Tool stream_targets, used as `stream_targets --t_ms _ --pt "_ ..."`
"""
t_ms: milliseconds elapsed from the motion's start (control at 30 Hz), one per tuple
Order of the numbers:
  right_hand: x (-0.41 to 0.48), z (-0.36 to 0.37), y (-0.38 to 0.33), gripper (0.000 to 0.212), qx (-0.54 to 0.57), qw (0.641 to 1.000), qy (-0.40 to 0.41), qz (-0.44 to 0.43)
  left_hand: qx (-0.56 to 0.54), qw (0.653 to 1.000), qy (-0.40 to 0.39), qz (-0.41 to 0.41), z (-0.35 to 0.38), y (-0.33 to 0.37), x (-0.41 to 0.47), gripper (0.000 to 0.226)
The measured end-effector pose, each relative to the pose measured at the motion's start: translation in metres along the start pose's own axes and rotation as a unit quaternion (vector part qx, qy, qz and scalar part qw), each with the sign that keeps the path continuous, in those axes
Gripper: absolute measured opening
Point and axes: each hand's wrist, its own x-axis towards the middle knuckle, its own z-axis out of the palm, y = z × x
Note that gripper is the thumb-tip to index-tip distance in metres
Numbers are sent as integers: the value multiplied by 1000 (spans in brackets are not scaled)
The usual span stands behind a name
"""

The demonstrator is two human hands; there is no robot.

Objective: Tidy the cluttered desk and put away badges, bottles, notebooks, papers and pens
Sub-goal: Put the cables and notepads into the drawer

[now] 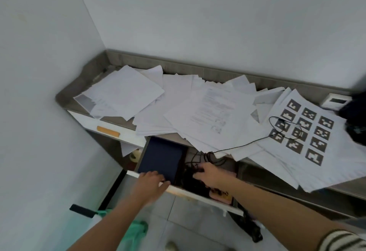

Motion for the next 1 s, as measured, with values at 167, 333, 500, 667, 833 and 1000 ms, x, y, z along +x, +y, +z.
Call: stream_targets --t_ms 167,333,500,667,833,1000 --pt "1 6 0 79 -141 989 -46 -4 11 999 -15 43 4 -12 -1 123" --pt "-44 -71 -35 53 -96 994 33 -41 -6 997 -56 52 -3 -17 13 133" --pt "-50 -175 10 46 -96 918 385 19 -22 995 -94 40 -12 -16 17 128" --pt "-34 -195 71 55 -127 906 376 145 -14 994 -103 26 -14 -12 12 130" --pt "-26 -192 69 33 -133 913 360 139 5 993 -119 13 -17 -7 8 76" --pt "-28 -189 51 24 -64 917 363 151 -17 993 -114 13 -19 -7 6 119"
